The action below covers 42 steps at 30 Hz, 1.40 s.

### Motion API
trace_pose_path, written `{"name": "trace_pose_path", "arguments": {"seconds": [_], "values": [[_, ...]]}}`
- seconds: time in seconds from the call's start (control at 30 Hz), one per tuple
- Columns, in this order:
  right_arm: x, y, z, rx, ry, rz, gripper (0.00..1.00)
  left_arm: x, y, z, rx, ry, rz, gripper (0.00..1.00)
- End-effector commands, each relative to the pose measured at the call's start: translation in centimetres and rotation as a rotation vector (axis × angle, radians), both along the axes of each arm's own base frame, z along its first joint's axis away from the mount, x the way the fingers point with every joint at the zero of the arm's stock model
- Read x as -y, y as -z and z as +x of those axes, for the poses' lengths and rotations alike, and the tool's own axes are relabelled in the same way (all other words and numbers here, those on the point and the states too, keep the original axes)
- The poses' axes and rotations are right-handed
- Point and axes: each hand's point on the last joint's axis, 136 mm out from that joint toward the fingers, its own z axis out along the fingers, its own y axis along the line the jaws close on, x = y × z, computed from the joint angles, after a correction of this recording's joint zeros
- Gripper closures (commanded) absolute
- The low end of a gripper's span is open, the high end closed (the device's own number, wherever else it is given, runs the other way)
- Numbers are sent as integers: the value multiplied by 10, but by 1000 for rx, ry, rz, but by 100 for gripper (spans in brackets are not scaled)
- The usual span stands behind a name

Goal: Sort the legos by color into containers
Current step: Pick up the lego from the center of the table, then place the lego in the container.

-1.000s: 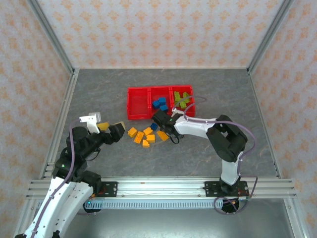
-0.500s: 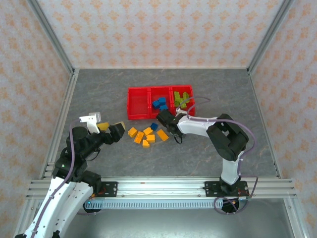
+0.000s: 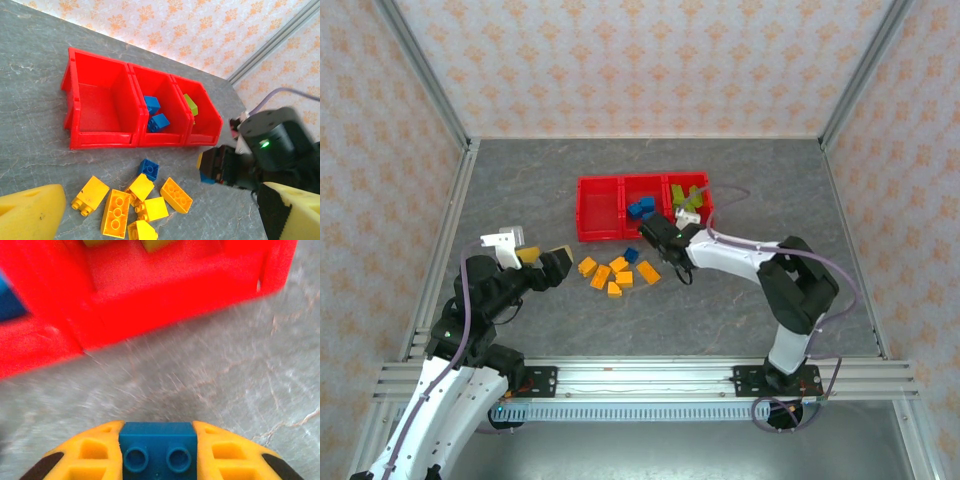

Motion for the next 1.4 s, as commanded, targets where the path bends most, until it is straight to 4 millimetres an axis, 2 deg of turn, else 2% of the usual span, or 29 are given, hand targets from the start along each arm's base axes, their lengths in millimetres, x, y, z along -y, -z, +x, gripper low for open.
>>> {"name": "trace_pose_path", "arguments": {"seconds": [0.0,0.1,0.2,0.33,0.5,0.57,0.67,0.8,0.9,1.1,1.23,1.37], "values": [[-9,-75,26,169,-36,22,90,-2,-1,5,17,-12,6,1],[-27,-99,45,225,-111,26,89,-2,0,5,13,-13,7,1],[-38,-104,72,218,-146,-30,91,-2,0,5,12,-12,8,1],[-61,-88,105,177,-205,-67,91,-2,0,5,12,-12,8,1],[-67,-63,134,122,-226,-125,90,-2,0,5,13,-12,7,1],[-71,-57,138,109,-237,-122,85,-2,-1,5,16,-13,7,1],[-74,-54,140,105,-250,-116,66,-2,0,5,14,-12,7,1],[-74,-57,139,105,-251,-109,42,-2,-1,5,15,-12,6,1],[-75,-65,137,109,-255,-90,30,-2,0,5,13,-15,7,1],[-80,-76,117,93,-297,-22,23,-3,1,6,10,-19,8,1],[-84,-82,81,104,-410,31,22,-4,1,6,9,-24,9,1],[-70,-79,38,126,-525,39,21,-4,3,7,2,-26,10,1]]}}
